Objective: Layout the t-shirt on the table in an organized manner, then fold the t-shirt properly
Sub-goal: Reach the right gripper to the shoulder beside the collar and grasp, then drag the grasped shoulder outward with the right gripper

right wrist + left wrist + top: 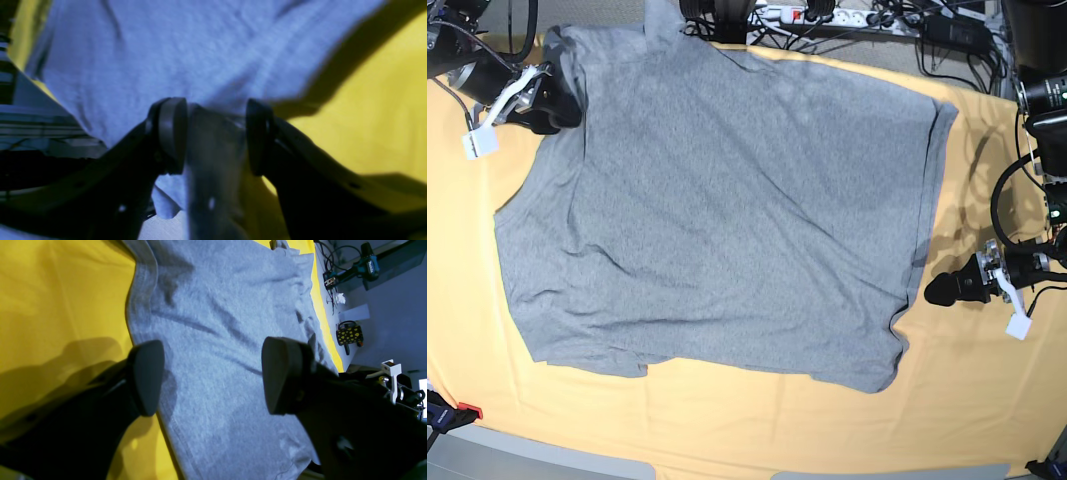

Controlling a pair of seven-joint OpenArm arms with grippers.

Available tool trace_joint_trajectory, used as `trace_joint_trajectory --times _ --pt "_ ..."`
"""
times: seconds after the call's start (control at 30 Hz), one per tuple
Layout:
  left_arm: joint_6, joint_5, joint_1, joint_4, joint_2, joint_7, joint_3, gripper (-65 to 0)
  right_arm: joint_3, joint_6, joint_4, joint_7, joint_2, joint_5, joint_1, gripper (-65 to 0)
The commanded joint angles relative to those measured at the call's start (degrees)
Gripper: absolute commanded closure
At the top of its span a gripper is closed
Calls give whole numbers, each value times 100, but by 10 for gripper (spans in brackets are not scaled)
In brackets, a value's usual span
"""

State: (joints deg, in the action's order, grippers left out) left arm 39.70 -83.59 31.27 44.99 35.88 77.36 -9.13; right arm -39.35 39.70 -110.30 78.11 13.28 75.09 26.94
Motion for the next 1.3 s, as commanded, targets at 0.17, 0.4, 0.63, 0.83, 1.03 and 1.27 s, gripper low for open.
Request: trace_joint_trajectory --times 0.17,0.4,0.63,0.83,1.03,1.27 --pt "30 -141 160 85 109 -105 -44 -464 -26 30 -70 -76 31 138 2 -311" --pt "30 -141 160 85 109 -105 -44 -464 -26 30 94 -87 -24 -647 2 -317" --pt "30 -141 160 85 111 -105 -44 -464 -81 30 94 -81 -22 -264 2 -317" --pt "30 -141 160 85 111 -105 -44 -464 -83 30 94 -109 -15 -415 -28 -317" --pt "30 -141 157 85 111 -105 -44 -464 -579 30 94 -136 11 -608 -28 -317" --pt "30 -141 160 85 109 -107 -44 -464 -1738 30 103 -289 0 -452 -26 -317"
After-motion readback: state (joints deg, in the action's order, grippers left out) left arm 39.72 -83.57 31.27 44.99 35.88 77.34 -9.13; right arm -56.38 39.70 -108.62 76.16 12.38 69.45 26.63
